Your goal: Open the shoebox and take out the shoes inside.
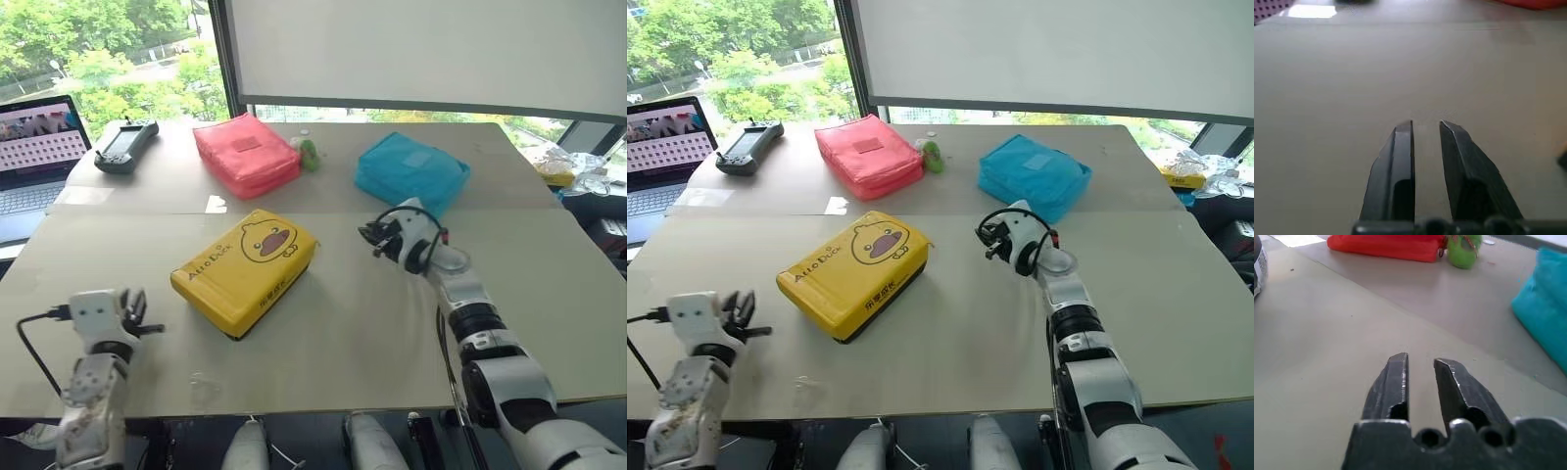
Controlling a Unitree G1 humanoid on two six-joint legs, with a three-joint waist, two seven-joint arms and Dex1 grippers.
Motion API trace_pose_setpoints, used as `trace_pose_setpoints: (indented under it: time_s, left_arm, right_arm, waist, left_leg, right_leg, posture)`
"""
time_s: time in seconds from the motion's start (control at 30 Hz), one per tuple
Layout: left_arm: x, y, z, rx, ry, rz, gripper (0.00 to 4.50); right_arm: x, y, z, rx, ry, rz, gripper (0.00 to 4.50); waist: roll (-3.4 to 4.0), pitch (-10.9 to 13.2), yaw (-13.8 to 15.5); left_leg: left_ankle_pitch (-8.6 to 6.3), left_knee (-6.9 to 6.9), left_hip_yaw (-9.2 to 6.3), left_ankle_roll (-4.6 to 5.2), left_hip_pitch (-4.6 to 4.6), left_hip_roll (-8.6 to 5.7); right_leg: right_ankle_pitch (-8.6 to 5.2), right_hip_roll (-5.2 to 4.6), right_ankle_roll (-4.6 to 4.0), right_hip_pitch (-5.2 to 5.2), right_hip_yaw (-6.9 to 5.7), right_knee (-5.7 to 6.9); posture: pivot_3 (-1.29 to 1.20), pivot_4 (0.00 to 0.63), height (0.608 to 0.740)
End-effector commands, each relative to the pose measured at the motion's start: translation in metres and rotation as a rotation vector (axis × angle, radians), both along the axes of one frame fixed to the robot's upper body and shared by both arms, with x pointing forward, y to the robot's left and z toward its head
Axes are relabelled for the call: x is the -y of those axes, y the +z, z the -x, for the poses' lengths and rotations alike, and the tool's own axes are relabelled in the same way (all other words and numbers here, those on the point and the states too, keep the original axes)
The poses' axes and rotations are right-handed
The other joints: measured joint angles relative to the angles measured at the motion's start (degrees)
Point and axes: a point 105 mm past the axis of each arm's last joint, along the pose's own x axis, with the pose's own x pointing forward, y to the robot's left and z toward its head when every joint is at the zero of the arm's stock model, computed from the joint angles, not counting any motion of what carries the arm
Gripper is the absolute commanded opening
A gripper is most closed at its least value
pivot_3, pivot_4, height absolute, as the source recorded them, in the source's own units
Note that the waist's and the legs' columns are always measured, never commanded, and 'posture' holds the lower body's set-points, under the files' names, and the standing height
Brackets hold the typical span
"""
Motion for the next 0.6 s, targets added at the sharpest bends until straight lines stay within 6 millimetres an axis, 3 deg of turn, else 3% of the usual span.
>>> trace_pose_setpoints:
  time_s: [0.03,0.17,0.3,0.37,0.47,0.6]
  left_arm:
    - [0.013,0.010,0.001,0.026,-0.037,-0.026,0.01]
    - [0.009,0.016,-0.001,0.036,-0.028,-0.030,0.01]
    - [0.001,0.026,-0.005,0.044,-0.047,-0.092,0.01]
    - [-0.011,0.032,-0.005,0.045,-0.041,-0.130,0.01]
    - [-0.033,0.045,-0.007,0.051,-0.027,-0.209,0.01]
    - [-0.048,0.068,-0.030,0.093,-0.067,-0.245,0.01]
  right_arm:
    - [-0.025,0.022,-0.008,0.081,0.036,0.005,0.06]
    - [-0.052,0.026,-0.009,0.085,0.076,0.019,0.06]
    - [-0.061,0.022,-0.009,0.080,0.101,0.111,0.06]
    - [-0.054,0.014,-0.010,0.083,0.095,0.232,0.06]
    - [-0.021,0.014,-0.017,0.090,0.020,0.324,0.06]
    - [0.011,0.014,-0.007,0.055,0.071,0.370,0.06]
  waist:
    - [0.01,0.01,-0.07]
    - [0.02,0.01,-0.15]
    - [0.03,0.02,-0.07]
    - [0.04,0.02,-0.09]
    - [0.07,0.05,-0.01]
    - [0.07,0.07,0.70]
  left_leg:
    - [0.00,-0.06,-0.03,0.00,0.01,0.02]
    - [0.00,-0.09,-0.14,0.00,0.04,0.09]
    - [0.00,-0.05,-0.14,0.00,0.04,0.09]
    - [0.00,-0.04,-0.14,-0.01,0.03,0.09]
    - [0.00,-0.05,-0.14,-0.01,0.03,0.09]
    - [0.00,-0.06,-0.14,-0.01,0.01,0.08]
  right_leg:
    - [-0.02,0.05,-0.04,-0.04,0.00,0.05]
    - [-0.10,0.19,-0.03,-0.03,-0.02,0.09]
    - [-0.12,0.18,-0.01,-0.03,-0.02,0.10]
    - [-0.15,0.18,0.00,-0.04,-0.04,0.10]
    - [-0.29,0.17,-0.19,-0.07,-0.04,0.11]
    - [-0.33,0.13,-0.18,-0.06,-0.12,0.11]
  posture:
    - [0.00,0.150,0.740]
    - [0.00,0.150,0.740]
    - [0.00,0.150,0.740]
    - [0.00,0.150,0.740]
    - [0.00,0.150,0.740]
    - [0.00,0.150,0.740]
